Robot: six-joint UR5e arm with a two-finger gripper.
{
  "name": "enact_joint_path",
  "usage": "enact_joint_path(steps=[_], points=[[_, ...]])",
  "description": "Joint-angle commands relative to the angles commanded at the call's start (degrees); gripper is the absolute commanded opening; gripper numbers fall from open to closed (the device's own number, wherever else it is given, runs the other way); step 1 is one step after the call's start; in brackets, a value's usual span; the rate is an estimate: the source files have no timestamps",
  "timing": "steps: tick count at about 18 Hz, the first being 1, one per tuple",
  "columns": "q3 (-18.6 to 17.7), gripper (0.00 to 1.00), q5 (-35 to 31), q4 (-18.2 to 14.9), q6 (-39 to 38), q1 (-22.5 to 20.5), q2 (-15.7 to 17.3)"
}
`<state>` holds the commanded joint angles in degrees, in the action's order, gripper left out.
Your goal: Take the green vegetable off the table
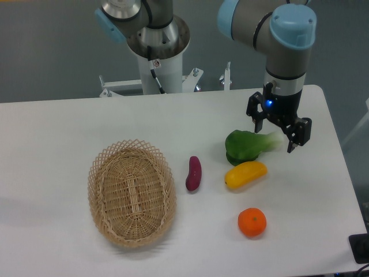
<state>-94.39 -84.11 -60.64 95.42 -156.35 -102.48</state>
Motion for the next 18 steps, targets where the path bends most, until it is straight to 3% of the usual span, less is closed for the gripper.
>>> enact_joint_path(steps=[8, 11, 16, 18], points=[[-1.0, 1.00, -0.8, -0.1, 20.4, -4.6, -4.0], [-1.1, 1.00, -3.9, 0.0, 28.3, -6.1, -5.5], [-2.7, 1.00, -8.8, 0.3, 28.9, -6.3, -8.8], [-5.0, 1.00, -8.9, 2.6, 28.1, -6.2, -9.0]])
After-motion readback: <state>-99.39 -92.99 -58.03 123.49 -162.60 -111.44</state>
